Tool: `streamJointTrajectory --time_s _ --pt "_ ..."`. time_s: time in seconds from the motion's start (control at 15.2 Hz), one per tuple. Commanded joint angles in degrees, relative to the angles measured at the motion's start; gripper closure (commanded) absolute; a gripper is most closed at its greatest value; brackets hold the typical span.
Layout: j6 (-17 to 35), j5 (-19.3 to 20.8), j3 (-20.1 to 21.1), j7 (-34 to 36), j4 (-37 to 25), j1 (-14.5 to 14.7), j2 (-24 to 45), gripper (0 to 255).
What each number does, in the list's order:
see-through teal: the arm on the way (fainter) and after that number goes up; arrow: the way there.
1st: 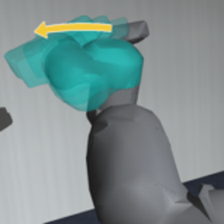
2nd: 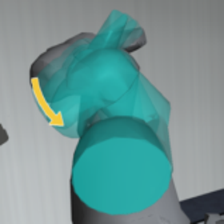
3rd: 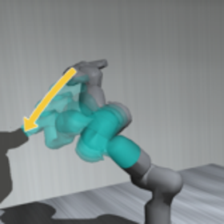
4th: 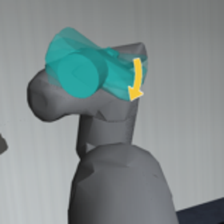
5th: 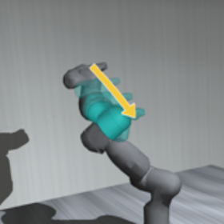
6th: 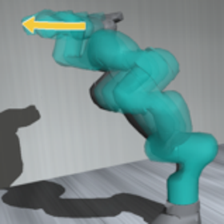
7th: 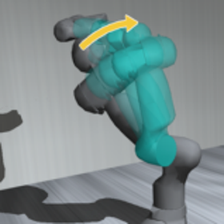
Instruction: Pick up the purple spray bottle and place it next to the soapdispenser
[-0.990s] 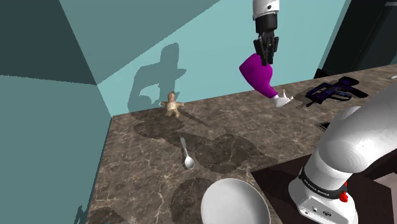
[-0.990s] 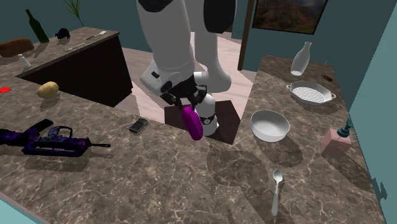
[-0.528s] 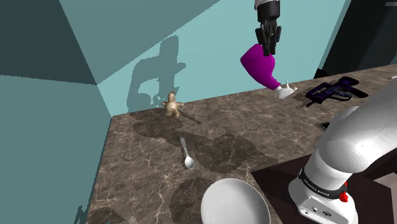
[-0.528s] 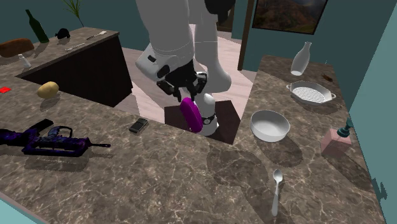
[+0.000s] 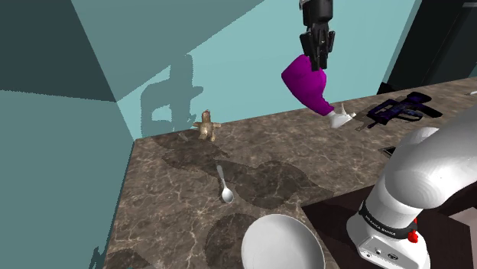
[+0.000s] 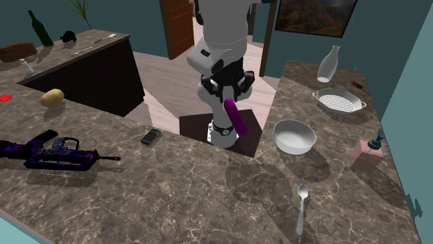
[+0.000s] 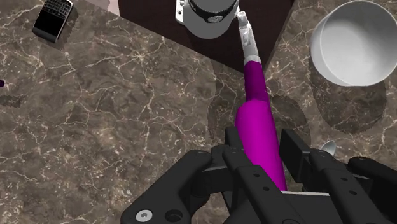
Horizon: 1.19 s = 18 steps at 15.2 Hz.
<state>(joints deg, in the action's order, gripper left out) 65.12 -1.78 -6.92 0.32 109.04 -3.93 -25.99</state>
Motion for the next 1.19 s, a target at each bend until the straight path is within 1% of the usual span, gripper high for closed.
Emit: streamJointTrajectory --time_s 0.0,0.53,1.12 --pt "0.0 -1.8 2.2 3.2 2.1 0.7 -2.2 255" --pt "0.6 -9.7 10.9 14.9 6.0 3.3 -6.9 255" --pt "3.0 -19.0 21.3 28.1 5.9 6.3 -7.7 255"
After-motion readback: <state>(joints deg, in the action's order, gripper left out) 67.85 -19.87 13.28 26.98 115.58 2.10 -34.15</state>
